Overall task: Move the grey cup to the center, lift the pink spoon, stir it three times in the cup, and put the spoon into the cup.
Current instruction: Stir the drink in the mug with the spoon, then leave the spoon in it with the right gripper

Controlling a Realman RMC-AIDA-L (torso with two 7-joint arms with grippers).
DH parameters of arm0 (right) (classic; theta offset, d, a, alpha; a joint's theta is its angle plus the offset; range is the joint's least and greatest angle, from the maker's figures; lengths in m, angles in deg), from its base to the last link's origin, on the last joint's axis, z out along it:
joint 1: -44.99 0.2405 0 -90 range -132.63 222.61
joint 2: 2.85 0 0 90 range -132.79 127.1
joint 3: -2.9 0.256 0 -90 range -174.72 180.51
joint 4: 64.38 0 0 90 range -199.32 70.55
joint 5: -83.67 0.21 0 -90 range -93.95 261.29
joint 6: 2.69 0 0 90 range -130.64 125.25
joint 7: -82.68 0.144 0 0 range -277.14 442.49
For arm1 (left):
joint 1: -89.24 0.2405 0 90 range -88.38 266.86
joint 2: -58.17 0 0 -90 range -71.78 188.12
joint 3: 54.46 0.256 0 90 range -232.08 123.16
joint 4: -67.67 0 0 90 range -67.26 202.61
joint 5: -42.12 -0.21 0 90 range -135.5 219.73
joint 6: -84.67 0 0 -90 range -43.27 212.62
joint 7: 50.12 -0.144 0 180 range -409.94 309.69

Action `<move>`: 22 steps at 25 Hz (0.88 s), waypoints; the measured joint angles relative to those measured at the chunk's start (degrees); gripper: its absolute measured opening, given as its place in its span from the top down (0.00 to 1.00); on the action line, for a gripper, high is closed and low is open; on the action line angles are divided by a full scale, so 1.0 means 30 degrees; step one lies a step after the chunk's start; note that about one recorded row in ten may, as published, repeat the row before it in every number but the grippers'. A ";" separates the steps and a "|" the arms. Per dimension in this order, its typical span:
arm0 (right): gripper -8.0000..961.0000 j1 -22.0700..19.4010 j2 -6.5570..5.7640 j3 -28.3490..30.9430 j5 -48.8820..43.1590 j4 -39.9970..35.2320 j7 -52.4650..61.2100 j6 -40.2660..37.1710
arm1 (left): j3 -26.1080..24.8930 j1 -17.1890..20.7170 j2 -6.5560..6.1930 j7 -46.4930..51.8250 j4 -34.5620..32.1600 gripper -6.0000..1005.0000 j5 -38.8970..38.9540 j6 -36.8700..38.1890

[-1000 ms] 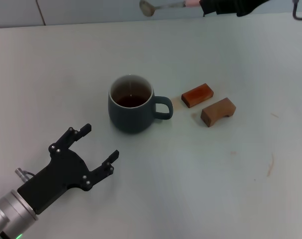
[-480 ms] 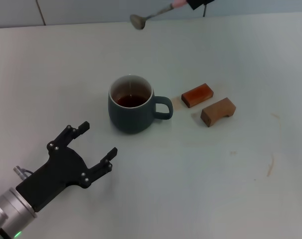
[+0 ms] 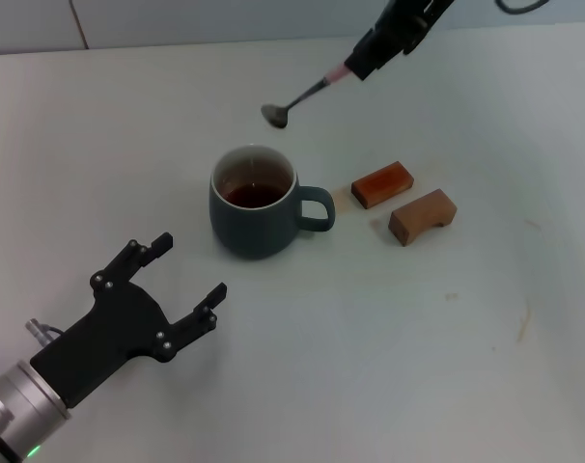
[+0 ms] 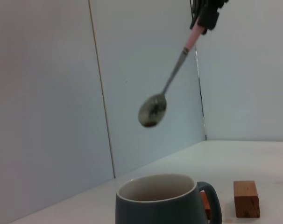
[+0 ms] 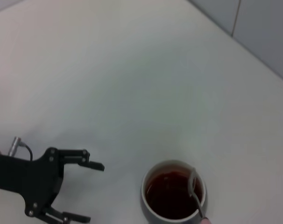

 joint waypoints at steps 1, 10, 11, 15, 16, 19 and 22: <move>0.86 0.0119 0.0078 -0.0330 -0.0189 0.0437 -0.0013 0.0190 | -0.0010 -0.0013 -0.0001 0.0000 0.0000 0.16 0.0000 0.0000; 0.86 0.0466 0.0479 -0.1446 -0.0745 0.2435 -0.0327 0.1430 | -0.0225 -0.0043 -0.0031 -0.0014 -0.0001 0.16 -0.0002 0.0070; 0.86 0.0749 0.0565 -0.1619 -0.0893 0.3288 -0.0480 0.1865 | -0.0224 -0.0043 -0.0031 -0.0022 -0.0001 0.16 -0.0001 0.0076; 0.86 0.1280 0.0695 -0.1678 -0.0941 0.4675 -0.0823 0.2460 | -0.0221 -0.0040 -0.0021 -0.0035 -0.0001 0.16 0.0000 0.0104; 0.86 0.1679 0.0830 -0.1737 -0.1072 0.5726 -0.1112 0.2891 | -0.0220 -0.0035 -0.0016 -0.0037 0.0000 0.16 0.0000 0.0109; 0.86 0.2006 0.0993 -0.1865 -0.1315 0.6619 -0.1309 0.3322 | -0.0220 -0.0035 -0.0016 -0.0037 0.0000 0.16 0.0000 0.0109; 0.86 0.2539 0.1216 -0.2085 -0.1840 0.7874 -0.1521 0.3946 | -0.0217 -0.0014 0.0004 -0.0048 0.0000 0.16 -0.0001 0.0114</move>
